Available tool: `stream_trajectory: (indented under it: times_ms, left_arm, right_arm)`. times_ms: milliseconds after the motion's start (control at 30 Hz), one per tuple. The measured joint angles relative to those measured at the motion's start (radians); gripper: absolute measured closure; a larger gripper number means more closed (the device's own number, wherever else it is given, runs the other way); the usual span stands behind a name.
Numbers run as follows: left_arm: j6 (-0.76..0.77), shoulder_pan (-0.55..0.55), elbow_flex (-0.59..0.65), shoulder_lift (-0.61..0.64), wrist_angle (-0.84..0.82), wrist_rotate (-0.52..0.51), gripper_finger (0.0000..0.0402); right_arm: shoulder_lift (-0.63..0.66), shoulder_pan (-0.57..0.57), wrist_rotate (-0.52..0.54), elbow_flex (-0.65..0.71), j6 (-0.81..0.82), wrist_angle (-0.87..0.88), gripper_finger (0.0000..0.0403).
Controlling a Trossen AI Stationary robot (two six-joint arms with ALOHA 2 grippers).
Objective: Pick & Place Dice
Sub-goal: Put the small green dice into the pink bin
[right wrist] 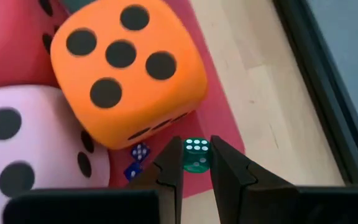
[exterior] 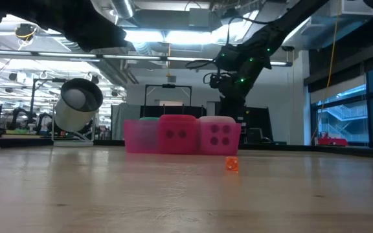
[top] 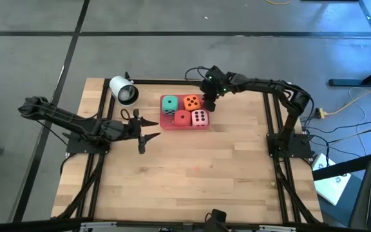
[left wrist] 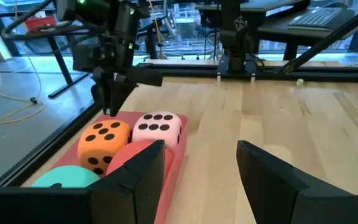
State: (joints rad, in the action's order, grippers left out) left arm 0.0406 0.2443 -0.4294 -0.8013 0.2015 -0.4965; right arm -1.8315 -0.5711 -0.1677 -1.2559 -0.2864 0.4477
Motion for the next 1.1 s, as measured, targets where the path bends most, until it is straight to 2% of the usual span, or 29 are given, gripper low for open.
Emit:
stream_trajectory:
  times_ms: [367,700,1100]
  left_arm:
    - [0.014,-0.035,0.000,0.000,0.012,-0.005,0.0208]
    - [0.023,-0.077,0.000,0.000,0.009,0.050,0.0208]
    - [0.028,-0.084,0.000,0.000,0.005,0.053,0.0210]
  right_arm:
    - [-0.037,0.035,0.037,-0.047,-0.047,0.088,0.0349]
    - [-0.047,0.062,0.051,-0.047,-0.065,0.089,0.0348]
    - [-0.089,0.063,0.053,-0.047,-0.066,0.083,0.0348]
